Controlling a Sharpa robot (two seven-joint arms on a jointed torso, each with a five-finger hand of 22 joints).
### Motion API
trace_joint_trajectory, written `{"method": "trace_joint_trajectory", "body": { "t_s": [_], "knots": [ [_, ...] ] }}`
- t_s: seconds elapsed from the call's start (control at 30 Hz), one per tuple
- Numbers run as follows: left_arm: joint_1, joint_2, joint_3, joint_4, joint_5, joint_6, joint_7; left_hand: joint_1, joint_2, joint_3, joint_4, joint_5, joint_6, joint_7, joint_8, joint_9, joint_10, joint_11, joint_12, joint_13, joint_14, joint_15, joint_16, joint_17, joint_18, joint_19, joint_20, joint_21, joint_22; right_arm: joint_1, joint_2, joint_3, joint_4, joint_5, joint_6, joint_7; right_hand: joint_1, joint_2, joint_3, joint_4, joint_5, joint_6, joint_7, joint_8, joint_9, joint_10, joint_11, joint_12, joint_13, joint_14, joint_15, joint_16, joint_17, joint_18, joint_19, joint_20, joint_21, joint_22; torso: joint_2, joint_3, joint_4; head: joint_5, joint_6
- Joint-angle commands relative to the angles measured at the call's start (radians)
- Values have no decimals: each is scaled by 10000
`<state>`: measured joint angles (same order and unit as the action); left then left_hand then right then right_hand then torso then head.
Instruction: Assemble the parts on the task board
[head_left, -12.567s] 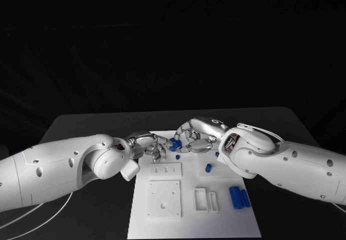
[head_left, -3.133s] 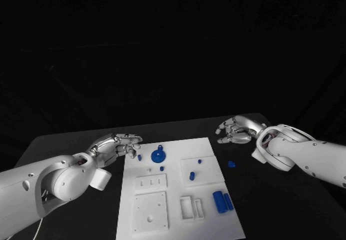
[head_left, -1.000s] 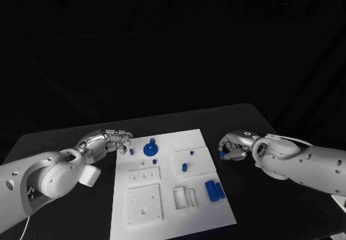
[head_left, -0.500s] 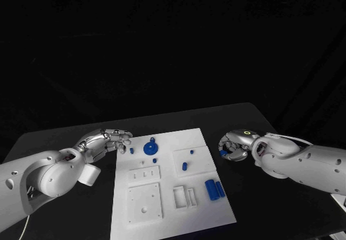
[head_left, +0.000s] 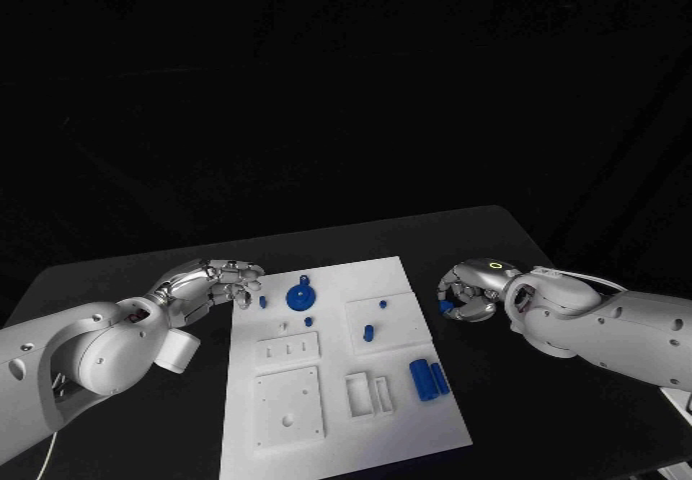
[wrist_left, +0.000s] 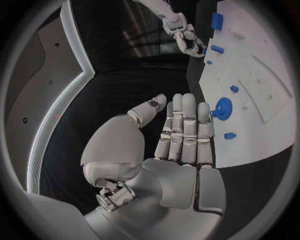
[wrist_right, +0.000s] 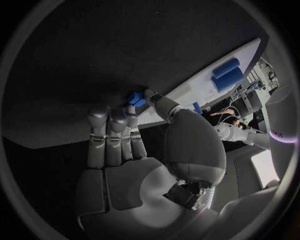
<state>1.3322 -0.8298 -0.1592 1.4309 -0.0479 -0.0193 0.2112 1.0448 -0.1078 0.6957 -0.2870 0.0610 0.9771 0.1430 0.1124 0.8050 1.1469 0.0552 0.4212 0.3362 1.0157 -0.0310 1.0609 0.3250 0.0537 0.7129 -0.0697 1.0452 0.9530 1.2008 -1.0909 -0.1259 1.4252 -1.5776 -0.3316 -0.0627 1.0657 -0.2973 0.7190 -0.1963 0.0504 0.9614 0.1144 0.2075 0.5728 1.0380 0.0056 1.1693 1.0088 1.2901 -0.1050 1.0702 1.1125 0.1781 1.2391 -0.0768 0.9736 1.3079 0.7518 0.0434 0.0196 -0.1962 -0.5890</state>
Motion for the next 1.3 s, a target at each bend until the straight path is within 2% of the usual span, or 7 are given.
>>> {"method": "trace_joint_trajectory", "body": {
  "t_s": [0.03,0.4,0.5,0.77,0.83,0.9,1.3],
  "knots": [
    [3,-3,2,6,-76,29,15,79,-18,-63,15,34,-90,-15,-31,-13,45,49,-50,-8,9,47,-55,10,-101,-64,-545,-63,-8,-57,-62,-39,-21,-87,110,-85,-107,-2,-4,-73,-15,-172,110,-11,35,-11,67,31,10,14,82,-41,16,837,8,-64,-35,80,2,4,-2,-8,-11],
    [2,-22,-4,-1,-100,48,-7,95,-26,-61,10,36,-116,-6,-33,-25,39,54,-69,-6,5,51,-69,16,-101,-69,-542,-72,-6,-57,-196,-39,57,-19,159,-36,-31,18,125,-115,-12,-85,97,42,35,2,57,44,10,26,75,-40,20,837,32,-75,-43,73,0,10,7,-8,-29],
    [1,-25,-6,-4,-102,56,-11,102,-24,-59,9,38,-120,-4,-32,-27,39,55,-73,-5,5,51,-72,18,-100,-70,-541,-75,-6,-57,-181,-39,12,59,181,41,20,24,255,-91,-13,-49,84,66,32,7,44,44,5,29,63,-45,20,837,44,-76,-54,65,1,7,-8,-22,-33],
    [1,-1,-8,-12,-103,73,-10,115,-16,-54,11,43,-127,-2,-28,-33,42,56,-82,-2,4,54,-80,22,-100,-72,-539,-80,-4,-66,-27,-41,0,130,352,156,69,78,590,149,-14,155,31,189,46,56,-3,59,-8,51,21,-47,25,837,99,-51,-47,65,4,5,9,-39,-25],
    [0,-8,-9,-12,-103,76,-8,117,-12,-52,12,45,-129,-1,-27,-34,42,56,-84,-2,4,54,-81,24,-101,-72,-538,-81,-4,-87,35,-41,-34,130,398,150,51,223,715,326,-15,361,-21,303,82,99,-48,72,-13,66,-18,-42,28,837,117,-30,-40,67,1,3,12,-27,-37],
    [0,-12,-9,-10,-103,75,-9,119,-11,-52,13,46,-130,-1,-26,-35,43,57,-85,-1,3,55,-83,24,-101,-72,-537,-82,-3,-129,83,-41,-70,130,417,134,36,267,805,463,-15,422,-55,335,81,127,-83,74,-20,79,-53,-36,33,837,131,-15,-26,77,2,1,14,-25,-46],
    [0,-46,-13,-5,-103,67,-17,166,-7,-34,-1,57,-138,0,-14,-44,49,56,-102,6,2,58,-97,35,-98,-78,-534,-93,1,-322,215,-42,-160,-186,658,-15,-65,276,819,685,-15,668,-145,469,91,199,-167,93,-27,126,-128,-5,56,837,160,9,41,124,4,-4,2,-21,-80]
  ]
}}
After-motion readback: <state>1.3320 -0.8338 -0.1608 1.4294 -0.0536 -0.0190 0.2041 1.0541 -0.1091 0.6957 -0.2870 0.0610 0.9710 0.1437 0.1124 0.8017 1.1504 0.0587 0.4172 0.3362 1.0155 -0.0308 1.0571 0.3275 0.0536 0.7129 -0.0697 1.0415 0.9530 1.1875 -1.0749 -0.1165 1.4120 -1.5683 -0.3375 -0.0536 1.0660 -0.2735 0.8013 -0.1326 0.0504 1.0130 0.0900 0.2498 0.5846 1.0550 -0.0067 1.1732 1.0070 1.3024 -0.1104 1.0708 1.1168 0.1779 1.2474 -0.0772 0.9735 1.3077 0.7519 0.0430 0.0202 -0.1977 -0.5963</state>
